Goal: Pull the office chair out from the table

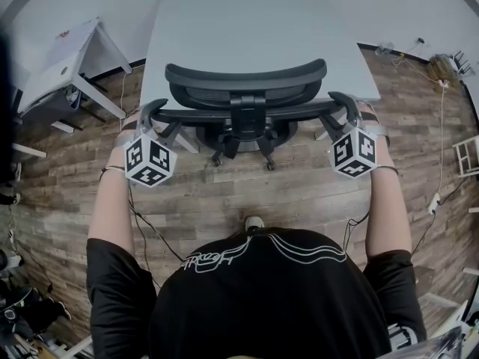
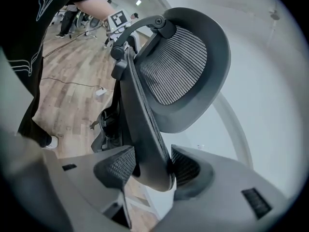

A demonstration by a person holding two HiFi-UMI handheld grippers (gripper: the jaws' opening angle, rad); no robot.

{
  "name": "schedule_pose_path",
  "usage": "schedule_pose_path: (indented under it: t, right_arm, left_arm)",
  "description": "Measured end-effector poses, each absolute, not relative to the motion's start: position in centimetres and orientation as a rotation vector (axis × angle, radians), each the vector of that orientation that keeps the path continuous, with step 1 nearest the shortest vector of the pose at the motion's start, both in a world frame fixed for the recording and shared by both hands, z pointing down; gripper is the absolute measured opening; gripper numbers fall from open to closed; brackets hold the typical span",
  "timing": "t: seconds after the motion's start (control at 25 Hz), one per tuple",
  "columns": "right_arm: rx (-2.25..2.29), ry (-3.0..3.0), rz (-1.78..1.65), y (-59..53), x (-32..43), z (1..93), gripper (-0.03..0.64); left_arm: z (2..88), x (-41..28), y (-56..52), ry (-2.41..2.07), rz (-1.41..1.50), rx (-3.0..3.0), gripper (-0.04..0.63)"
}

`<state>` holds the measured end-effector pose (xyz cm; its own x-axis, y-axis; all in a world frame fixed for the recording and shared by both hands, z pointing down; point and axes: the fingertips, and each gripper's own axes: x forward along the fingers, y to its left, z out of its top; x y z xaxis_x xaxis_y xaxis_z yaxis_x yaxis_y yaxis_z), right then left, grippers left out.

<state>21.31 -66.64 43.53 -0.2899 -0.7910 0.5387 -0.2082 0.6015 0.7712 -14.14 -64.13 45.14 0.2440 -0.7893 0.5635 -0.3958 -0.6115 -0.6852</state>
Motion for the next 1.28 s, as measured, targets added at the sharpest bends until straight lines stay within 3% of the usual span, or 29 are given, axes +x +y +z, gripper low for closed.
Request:
schedule_pose_path:
  t: [0.68,1.28]
  right_arm:
    - [0.877,-1.753,-0.7,-64.4,21.7,41.3,0.252]
    - [0.932,-1.737,-0.668,-51.8,21.6,43.7,0.252]
  left_arm:
    - [43.4,-13.8,-62.4,1.043,-1.359,-2.189,0.241]
    - [45.3,-14.0,-49.1,1.132,-1.361,-2.151,0.242]
